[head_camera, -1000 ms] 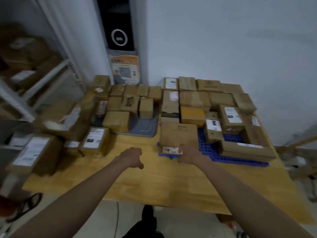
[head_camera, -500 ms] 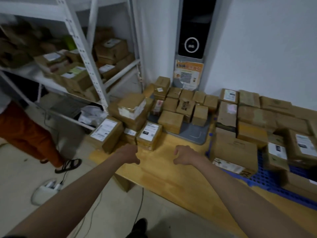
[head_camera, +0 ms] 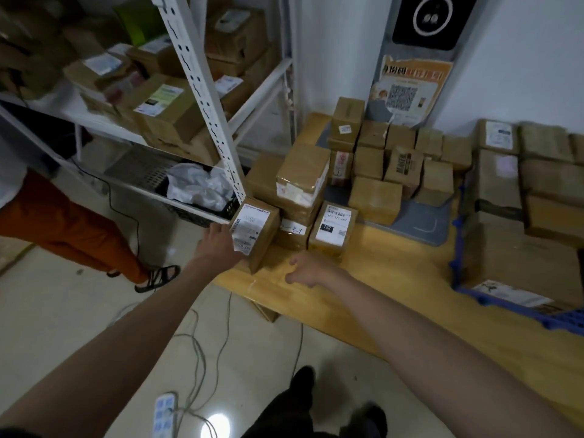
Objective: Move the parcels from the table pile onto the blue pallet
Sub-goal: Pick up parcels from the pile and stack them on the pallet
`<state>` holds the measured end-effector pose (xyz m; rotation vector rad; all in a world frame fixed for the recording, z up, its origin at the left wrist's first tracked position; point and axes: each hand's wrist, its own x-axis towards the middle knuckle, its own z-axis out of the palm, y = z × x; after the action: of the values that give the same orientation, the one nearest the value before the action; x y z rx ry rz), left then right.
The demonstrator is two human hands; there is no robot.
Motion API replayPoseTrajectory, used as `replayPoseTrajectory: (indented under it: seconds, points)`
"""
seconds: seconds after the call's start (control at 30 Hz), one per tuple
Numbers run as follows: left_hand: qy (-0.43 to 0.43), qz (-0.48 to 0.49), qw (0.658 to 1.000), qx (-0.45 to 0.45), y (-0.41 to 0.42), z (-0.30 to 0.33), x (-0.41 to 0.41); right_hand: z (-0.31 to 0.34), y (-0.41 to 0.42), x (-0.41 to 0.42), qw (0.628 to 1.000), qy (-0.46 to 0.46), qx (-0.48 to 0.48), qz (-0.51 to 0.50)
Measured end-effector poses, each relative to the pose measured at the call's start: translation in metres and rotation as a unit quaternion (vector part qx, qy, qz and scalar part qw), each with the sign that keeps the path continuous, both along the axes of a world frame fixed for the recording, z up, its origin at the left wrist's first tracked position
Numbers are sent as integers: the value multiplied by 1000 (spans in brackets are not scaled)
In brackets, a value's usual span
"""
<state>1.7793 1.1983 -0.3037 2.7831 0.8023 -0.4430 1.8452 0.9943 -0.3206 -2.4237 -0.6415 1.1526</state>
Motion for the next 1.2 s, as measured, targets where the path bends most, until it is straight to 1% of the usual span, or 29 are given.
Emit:
replayPoseTrajectory:
  seconds: [0.1, 0.17, 0.2, 0.3, 0.4, 0.53, 0.63, 0.7, 0.83, 0.9, 1.0, 1.2]
  points:
    - [30, 6, 997, -66, 22, -13, 9, -9, 37, -7, 998, 35, 26, -47]
    - [25, 10, 993, -117, 30, -20, 15, -13, 56, -10, 995, 48, 51, -65]
    - [23, 9, 992, -126, 32, -23, 17, -14, 64, -10, 995, 48, 60, -67]
    - [34, 0, 992, -120, 35, -32, 23, -19, 80, -10, 995, 45, 58, -72]
    - [53, -12, 990, -134, 30, -36, 29, -22, 86, -8, 992, 51, 61, -102]
    - [81, -73, 987, -114, 23, -34, 31, -20, 78, -8, 990, 36, 66, -118]
    - [83, -76, 986, -126, 15, -29, 23, -16, 61, -15, 990, 34, 74, -116]
    - [73, -106, 982, -139, 4, -23, 18, -9, 44, -22, 989, 28, 89, -113]
    - [106, -147, 972, -150, -29, -6, 9, 8, 1, -33, 985, 35, 115, -122]
    - [116, -152, 971, -144, -52, 3, 6, 20, -25, -37, 985, 33, 112, -127]
    - [105, -165, 971, -134, -93, 16, 2, 38, -68, -45, 986, 16, 101, -131]
    - [88, -264, 944, -177, -188, 29, 1, 59, -165, -68, 985, -36, 49, -163]
